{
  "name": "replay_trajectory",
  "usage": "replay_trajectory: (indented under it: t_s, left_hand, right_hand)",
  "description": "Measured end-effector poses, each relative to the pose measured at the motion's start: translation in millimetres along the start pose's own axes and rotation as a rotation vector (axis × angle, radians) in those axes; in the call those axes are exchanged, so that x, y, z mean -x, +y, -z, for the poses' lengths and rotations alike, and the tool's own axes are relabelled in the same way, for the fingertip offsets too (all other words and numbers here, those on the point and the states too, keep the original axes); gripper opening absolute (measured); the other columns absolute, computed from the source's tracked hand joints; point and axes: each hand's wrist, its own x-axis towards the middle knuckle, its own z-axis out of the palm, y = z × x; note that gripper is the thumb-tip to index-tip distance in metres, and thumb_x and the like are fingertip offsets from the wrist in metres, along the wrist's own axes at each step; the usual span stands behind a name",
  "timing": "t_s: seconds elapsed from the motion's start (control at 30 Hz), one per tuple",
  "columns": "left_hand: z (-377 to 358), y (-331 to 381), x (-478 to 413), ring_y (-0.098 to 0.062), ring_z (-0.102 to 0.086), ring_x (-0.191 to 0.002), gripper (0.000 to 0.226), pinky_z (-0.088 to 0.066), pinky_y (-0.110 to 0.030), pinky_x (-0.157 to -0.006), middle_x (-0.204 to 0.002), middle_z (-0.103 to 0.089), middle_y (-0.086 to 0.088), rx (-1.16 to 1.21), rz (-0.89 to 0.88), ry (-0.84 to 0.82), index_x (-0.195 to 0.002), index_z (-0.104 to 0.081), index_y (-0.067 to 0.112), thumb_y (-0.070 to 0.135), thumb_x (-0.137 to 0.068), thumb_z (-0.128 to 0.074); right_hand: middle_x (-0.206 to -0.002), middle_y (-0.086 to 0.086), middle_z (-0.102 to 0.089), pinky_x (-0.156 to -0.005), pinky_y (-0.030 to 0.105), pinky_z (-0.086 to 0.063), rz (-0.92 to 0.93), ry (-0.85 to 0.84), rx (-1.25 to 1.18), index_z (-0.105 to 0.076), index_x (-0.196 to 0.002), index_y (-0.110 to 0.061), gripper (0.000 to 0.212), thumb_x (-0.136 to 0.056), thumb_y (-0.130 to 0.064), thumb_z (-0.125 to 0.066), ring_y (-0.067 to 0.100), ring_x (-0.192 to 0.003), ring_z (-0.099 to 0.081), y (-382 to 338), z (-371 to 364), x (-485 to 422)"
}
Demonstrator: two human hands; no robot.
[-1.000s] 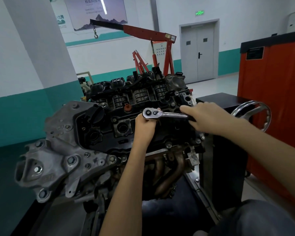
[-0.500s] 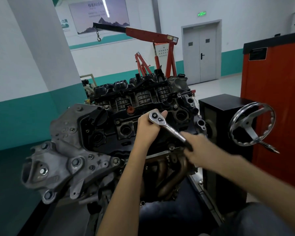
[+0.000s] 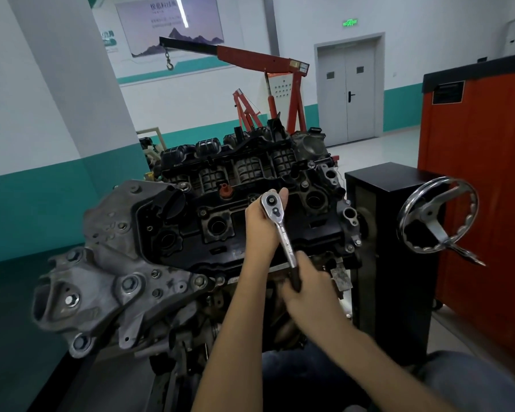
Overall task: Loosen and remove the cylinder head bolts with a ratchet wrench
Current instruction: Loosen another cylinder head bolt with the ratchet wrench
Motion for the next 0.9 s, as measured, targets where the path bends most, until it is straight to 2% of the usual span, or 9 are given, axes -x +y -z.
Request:
replay_trajectory:
  t_s: [0.13, 0.27, 0.33, 0.4, 0.5, 0.6, 0.73, 0.8, 0.9]
  left_hand:
    - [5, 0, -1, -0.004, -0.026, -0.057, 0.049, -0.031, -0.013, -0.06, -0.057, -0.026, 0.016, -0.042, 0.012, -0.045, -0.06, -0.027, 0.024, 0.013, -0.096, -0.059]
    - [11, 1, -6, -0.005, -0.036, -0.055, 0.05, -0.034, -0.018, -0.06, -0.051, -0.034, 0.009, -0.158, 0.002, -0.156, -0.049, -0.041, 0.023, 0.016, -0.094, -0.061]
    - [12, 5, -9, 0.001, -0.049, -0.057, 0.037, -0.039, -0.013, -0.063, -0.052, -0.047, 0.004, -0.204, -0.007, -0.206, -0.057, -0.061, 0.02, 0.009, -0.093, -0.06]
    - [16, 6, -10, 0.003, -0.05, -0.056, 0.038, -0.04, -0.01, -0.062, -0.051, -0.049, 0.013, -0.195, 0.001, -0.218, -0.056, -0.06, 0.019, 0.009, -0.093, -0.06]
    - [18, 3, -3, -0.001, -0.045, -0.06, 0.038, -0.04, -0.012, -0.065, -0.061, -0.04, 0.009, -0.098, 0.035, -0.125, -0.062, -0.043, 0.015, 0.02, -0.095, -0.061]
    - [10, 3, 5, -0.004, -0.033, -0.055, 0.045, -0.033, -0.014, -0.056, -0.057, -0.031, 0.012, -0.077, 0.034, -0.064, -0.061, -0.031, 0.019, 0.022, -0.096, -0.06]
    - [4, 4, 2, -0.003, -0.028, -0.053, 0.049, -0.03, -0.013, -0.057, -0.054, -0.027, 0.015, -0.068, 0.093, 0.01, -0.061, -0.027, 0.023, 0.017, -0.095, -0.061]
    - [8, 4, 0, -0.006, -0.033, -0.061, 0.046, -0.032, -0.02, -0.067, -0.06, -0.032, 0.014, -0.028, 0.124, 0.003, -0.061, -0.029, 0.027, 0.017, -0.096, -0.059]
    - [12, 2, -3, -0.006, -0.025, -0.054, 0.055, -0.029, -0.022, -0.058, -0.052, -0.026, 0.014, -0.143, 0.045, -0.064, -0.053, -0.028, 0.032, 0.02, -0.094, -0.062]
  right_hand:
    - [-0.064, 0.001, -0.046, -0.043, 0.012, -0.034, -0.001, -0.084, 0.034, -0.048, -0.11, -0.015, 0.029, -0.083, -0.006, -0.054, 0.006, -0.046, -0.045, -1, 5, -6]
    - [-0.079, 0.006, -0.055, -0.056, 0.026, -0.047, 0.129, -0.221, 0.423, -0.051, -0.116, -0.023, 0.034, -0.085, -0.01, -0.055, 0.017, -0.059, -0.054, 14, 87, -46]
    - [-0.079, 0.002, -0.052, -0.059, 0.028, -0.043, 0.258, -0.232, 0.755, -0.049, -0.115, -0.026, 0.029, -0.088, -0.016, -0.055, 0.014, -0.062, -0.049, 8, 122, -76]
    - [-0.069, -0.006, -0.044, -0.06, 0.027, -0.035, 0.392, -0.189, 0.925, -0.047, -0.112, -0.026, 0.025, -0.089, -0.02, -0.054, 0.014, -0.064, -0.042, -1, 133, -93]
    - [-0.064, -0.011, -0.04, -0.053, 0.022, -0.034, 0.356, -0.132, 0.816, -0.044, -0.101, -0.025, 0.02, -0.087, -0.02, -0.056, 0.015, -0.063, -0.051, 3, 112, -75]
    - [-0.066, -0.002, -0.051, -0.049, 0.026, -0.043, 0.15, -0.063, 0.416, -0.035, -0.088, -0.028, 0.025, -0.084, -0.018, -0.057, 0.021, -0.06, -0.055, 13, 65, -27]
    - [-0.059, -0.004, -0.046, -0.04, 0.013, -0.036, 0.039, 0.016, 0.038, -0.041, -0.096, -0.022, 0.023, -0.084, -0.009, -0.055, 0.004, -0.046, -0.045, -1, -8, 2]
    - [-0.06, -0.005, -0.044, -0.042, 0.012, -0.036, 0.028, -0.004, 0.018, -0.045, -0.107, -0.017, 0.026, -0.084, -0.008, -0.054, 0.004, -0.047, -0.044, -4, -16, 1]
    - [-0.065, -0.002, -0.047, -0.044, 0.01, -0.035, 0.083, -0.104, 0.167, -0.048, -0.105, -0.025, 0.03, -0.082, -0.008, -0.055, 0.007, -0.051, -0.047, 9, 25, -14]
